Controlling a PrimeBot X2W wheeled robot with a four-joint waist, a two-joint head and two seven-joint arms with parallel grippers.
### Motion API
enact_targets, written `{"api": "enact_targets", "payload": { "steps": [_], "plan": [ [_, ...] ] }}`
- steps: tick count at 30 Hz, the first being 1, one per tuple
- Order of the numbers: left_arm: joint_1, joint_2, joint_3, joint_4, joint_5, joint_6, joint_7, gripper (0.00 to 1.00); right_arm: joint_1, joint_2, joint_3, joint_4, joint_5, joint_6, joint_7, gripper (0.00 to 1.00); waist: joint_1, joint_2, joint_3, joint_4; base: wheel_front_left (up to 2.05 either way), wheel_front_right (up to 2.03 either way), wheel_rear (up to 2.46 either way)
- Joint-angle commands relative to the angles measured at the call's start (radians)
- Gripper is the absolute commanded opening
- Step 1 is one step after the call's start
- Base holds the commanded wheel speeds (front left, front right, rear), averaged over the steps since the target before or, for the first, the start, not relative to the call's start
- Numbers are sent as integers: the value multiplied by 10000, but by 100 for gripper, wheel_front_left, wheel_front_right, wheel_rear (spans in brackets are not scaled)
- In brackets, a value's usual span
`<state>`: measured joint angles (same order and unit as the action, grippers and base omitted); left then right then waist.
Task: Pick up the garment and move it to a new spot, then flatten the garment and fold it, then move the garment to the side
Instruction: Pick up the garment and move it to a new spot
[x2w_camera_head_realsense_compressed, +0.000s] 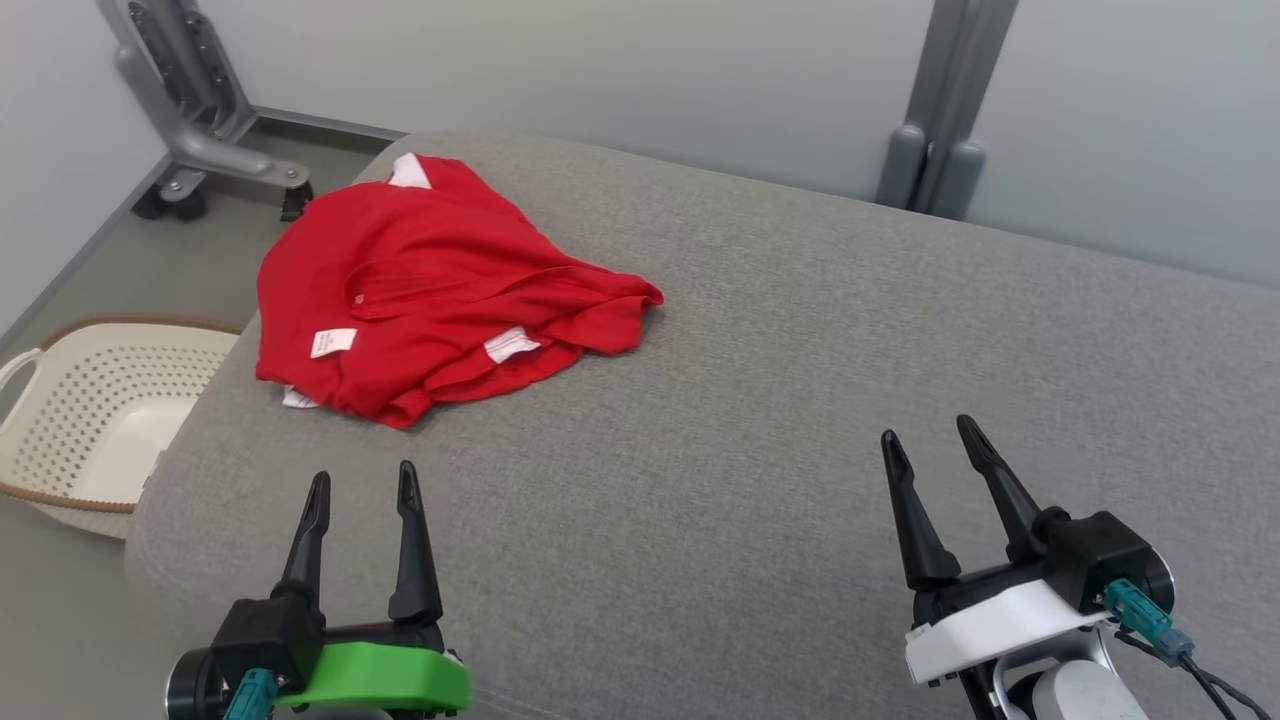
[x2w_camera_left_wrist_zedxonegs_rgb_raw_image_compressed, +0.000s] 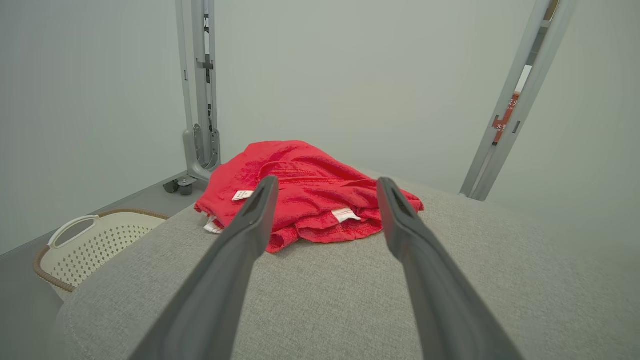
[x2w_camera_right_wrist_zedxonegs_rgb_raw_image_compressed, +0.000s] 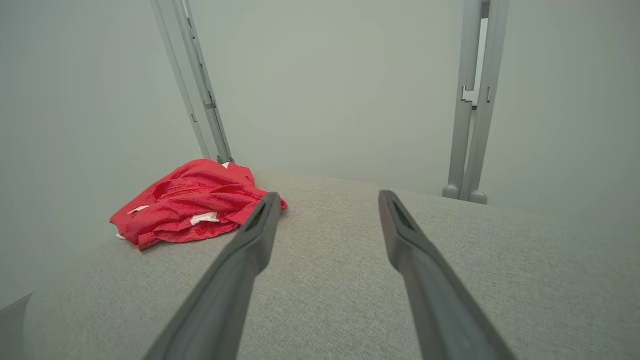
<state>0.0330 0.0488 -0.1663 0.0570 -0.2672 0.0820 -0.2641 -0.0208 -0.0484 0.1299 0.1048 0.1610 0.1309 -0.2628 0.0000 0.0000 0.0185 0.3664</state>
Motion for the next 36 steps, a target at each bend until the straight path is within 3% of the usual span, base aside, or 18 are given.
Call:
{"api": "enact_targets", "payload": {
  "steps": [1, 10, 22, 28, 36],
  "plan": [
    [162, 29, 9, -35, 85, -3, -7, 100, 128, -35, 17, 30, 30, -3, -32, 100, 0, 0, -81, 651, 0, 0, 0],
    [213, 29, 216, -71, 85, -24, -7, 100, 46, -35, 179, 121, 103, -3, -30, 100, 0, 0, -125, 1322, 0, 0, 0],
    [261, 27, 625, 63, -179, -2, -5, 100, -67, -35, 288, 136, 79, -3, -32, 100, 0, 0, -18, 1114, 0, 0, 0],
    [-267, 27, 899, 274, -182, -253, -7, 100, -177, -38, 218, 88, -146, -3, -30, 100, 0, 0, 302, 830, 0, 0, 0],
    [-1590, 93, 1705, 836, 451, -1027, -7, 100, -646, -44, 89, -87, -907, -6, -30, 100, 0, 0, 1391, 379, 0, 0, 0]
  ]
}}
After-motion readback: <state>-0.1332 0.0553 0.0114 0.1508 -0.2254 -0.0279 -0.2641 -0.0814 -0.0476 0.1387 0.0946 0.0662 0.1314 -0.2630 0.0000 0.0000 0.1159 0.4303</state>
